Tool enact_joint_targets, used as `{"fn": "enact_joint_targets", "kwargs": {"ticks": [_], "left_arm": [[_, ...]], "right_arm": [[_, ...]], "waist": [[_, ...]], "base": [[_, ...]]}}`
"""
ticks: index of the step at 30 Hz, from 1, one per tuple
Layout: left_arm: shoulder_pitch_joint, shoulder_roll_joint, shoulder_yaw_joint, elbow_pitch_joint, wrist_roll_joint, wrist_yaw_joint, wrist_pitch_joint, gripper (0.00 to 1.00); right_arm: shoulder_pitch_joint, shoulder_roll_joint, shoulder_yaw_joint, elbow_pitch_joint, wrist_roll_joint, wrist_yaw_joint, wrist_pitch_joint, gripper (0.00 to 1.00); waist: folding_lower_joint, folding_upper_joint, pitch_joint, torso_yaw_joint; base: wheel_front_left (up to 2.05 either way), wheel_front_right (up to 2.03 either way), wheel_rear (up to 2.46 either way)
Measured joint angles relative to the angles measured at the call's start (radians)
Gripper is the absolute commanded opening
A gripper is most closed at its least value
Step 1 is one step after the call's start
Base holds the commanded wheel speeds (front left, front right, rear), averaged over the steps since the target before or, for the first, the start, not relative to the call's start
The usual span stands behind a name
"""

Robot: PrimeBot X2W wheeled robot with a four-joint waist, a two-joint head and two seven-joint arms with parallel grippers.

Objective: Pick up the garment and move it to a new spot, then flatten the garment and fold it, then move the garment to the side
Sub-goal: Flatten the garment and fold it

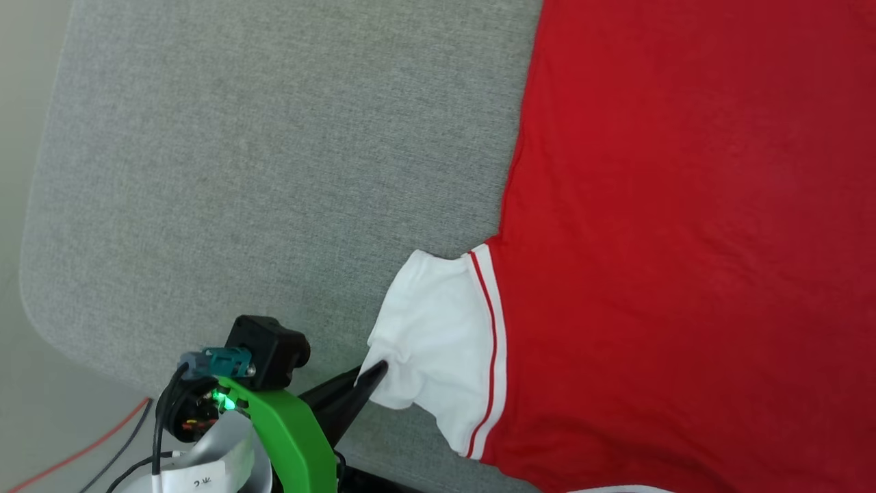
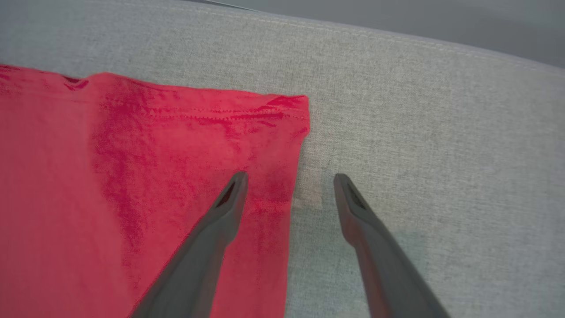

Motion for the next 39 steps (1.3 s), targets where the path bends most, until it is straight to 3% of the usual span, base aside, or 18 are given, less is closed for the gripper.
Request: {"fn": "enact_joint_targets", "kwargs": {"ticks": [10,11,12,13,26,39], "left_arm": [[-0.041,-0.036,-0.019,0.03,0.018,-0.024,-0.031,0.0],[-0.044,-0.037,-0.021,0.036,0.018,-0.027,-0.033,0.0],[-0.047,-0.038,-0.022,0.04,0.018,-0.027,-0.034,0.0],[-0.049,-0.039,-0.022,0.046,0.02,-0.028,-0.036,0.0],[-0.058,-0.056,-0.019,0.101,0.026,-0.03,-0.058,0.0],[-0.026,-0.03,0.013,0.144,0.012,0.011,-0.06,0.0]], "right_arm": [[-0.043,-0.015,0.004,0.049,-0.077,0.0,0.023,1.0],[-0.043,-0.015,0.004,0.048,-0.077,0.0,0.028,0.8],[-0.043,-0.015,0.004,0.046,-0.077,0.0,0.034,0.3],[-0.043,-0.017,0.005,0.041,-0.077,0.0,0.041,0.0],[0.054,0.014,-0.024,0.023,-0.079,0.0,0.033,0.0],[0.332,0.081,-0.054,0.0,-0.008,0.0,-0.038,0.0]], "waist": [[-0.0001,0.0,0.07,0.083],[-0.0001,0.0,0.074,0.087],[-0.0001,0.0,0.077,0.091],[-0.0001,0.0,0.079,0.094],[-0.0001,0.0,0.026,0.076],[-0.0002,0.0,-0.137,-0.012]], "base": [[0.0,0.0,0.0],[0.0,0.0,0.0],[0.0,0.0,0.0],[0.0,0.0,0.0],[0.0,0.0,0.0],[0.0,0.0,0.0]]}}
